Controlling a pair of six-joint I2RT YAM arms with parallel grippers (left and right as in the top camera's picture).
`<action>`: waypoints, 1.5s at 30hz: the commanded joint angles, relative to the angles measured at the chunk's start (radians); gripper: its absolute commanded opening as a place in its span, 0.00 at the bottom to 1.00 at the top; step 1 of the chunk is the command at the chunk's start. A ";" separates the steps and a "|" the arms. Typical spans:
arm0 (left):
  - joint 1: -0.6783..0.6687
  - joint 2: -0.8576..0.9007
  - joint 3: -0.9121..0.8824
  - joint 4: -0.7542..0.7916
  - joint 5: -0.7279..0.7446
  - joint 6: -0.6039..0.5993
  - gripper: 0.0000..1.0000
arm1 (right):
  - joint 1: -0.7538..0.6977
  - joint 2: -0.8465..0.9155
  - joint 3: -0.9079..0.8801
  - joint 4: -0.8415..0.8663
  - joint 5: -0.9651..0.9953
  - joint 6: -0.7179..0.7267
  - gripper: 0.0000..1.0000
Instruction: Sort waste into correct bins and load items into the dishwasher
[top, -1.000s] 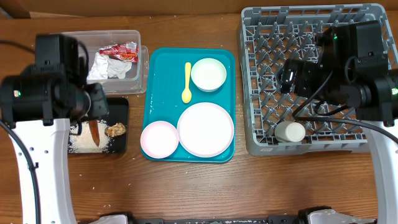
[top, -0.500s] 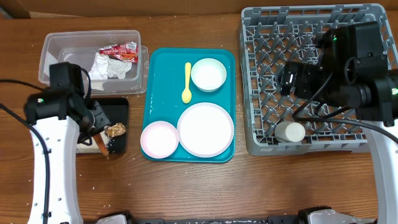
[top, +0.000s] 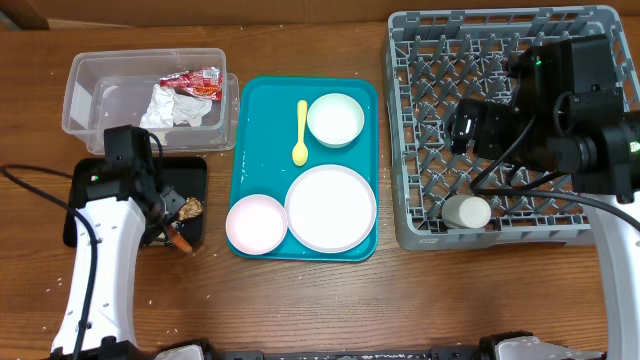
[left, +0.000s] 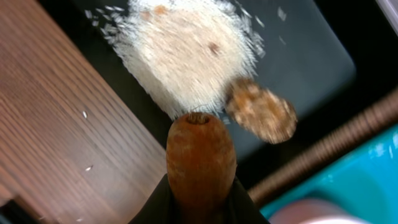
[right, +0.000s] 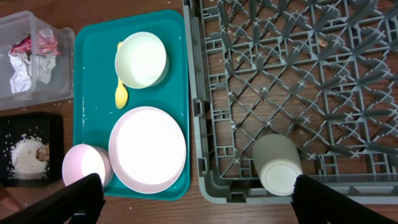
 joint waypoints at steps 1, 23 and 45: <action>0.043 -0.024 -0.063 0.091 -0.085 -0.170 0.04 | 0.001 0.002 0.019 0.003 -0.002 0.000 0.99; 0.090 -0.005 -0.144 0.378 -0.090 -0.037 0.44 | 0.001 0.037 0.019 -0.011 -0.002 -0.001 0.99; -0.288 -0.008 0.247 0.060 0.519 0.753 0.60 | 0.022 0.061 0.019 0.095 -0.084 0.026 0.98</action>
